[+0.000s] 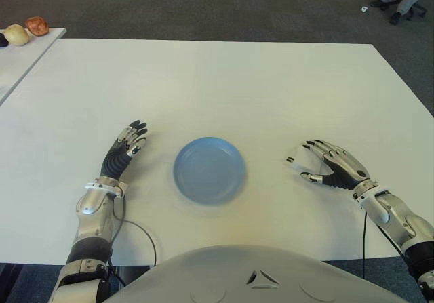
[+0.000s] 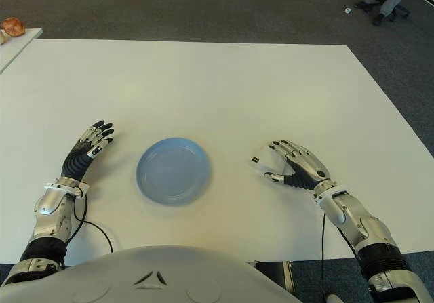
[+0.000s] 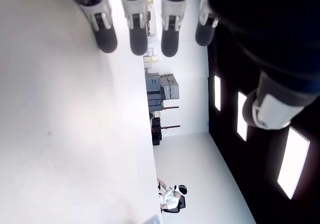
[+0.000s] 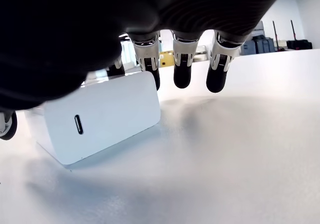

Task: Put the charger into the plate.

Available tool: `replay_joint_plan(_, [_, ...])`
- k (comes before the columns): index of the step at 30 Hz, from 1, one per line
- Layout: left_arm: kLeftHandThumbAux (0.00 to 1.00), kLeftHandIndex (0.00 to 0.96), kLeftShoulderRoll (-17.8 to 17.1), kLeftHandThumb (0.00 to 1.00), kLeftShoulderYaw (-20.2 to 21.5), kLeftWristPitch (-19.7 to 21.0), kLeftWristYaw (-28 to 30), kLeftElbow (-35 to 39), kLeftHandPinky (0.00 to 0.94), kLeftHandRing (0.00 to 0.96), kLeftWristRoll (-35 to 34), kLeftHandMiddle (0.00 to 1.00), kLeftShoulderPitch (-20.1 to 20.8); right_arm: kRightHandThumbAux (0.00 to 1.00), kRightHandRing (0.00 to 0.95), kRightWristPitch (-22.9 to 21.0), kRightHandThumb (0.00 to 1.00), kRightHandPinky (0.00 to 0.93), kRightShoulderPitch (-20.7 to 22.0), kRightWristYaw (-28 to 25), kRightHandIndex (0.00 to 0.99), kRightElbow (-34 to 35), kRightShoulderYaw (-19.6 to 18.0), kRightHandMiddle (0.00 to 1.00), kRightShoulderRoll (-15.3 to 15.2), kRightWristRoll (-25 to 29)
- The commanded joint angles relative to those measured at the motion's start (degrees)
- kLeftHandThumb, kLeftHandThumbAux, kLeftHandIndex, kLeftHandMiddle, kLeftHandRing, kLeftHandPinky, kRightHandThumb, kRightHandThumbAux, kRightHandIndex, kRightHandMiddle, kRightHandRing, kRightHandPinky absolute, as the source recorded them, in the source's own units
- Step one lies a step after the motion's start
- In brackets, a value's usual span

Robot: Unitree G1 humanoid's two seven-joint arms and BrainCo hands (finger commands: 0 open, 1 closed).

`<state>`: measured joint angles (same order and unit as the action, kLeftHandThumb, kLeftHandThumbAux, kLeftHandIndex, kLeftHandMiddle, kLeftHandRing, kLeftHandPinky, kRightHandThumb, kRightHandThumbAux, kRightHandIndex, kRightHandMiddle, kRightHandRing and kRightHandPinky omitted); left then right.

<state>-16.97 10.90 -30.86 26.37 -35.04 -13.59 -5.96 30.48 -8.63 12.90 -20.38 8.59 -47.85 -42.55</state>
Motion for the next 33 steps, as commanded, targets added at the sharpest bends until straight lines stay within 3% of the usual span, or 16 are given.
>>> replay_joint_plan(1, [0.512,0.09,0.2,0.0,-0.5,3.2,1.1,-2.8,0.135,0.121,0.6,0.132,-2.4,0.246,0.0,-0.3,0.287,0.0,0.7,-0.1,0.0,-1.1,1.0,0.0,0.7,-0.4])
replay_joint_plan(18, [0.51,0.096,0.1,0.0,-0.4,3.6,1.8,-2.6,0.126,0.116,0.2,0.126,-2.5,0.291,0.034,-1.2,0.321,0.086,2.7,-1.0,0.0,-3.7,2.7,0.008,1.3,-0.1])
replay_joint_plan(33, [0.52,0.122,0.0,0.0,-0.4,3.1,2.1,-3.5,0.115,0.115,0.2,0.133,-2.1,0.288,0.038,-3.9,0.309,0.078,3.4,-2.5,0.0,-4.4,3.9,0.028,1.9,-0.6])
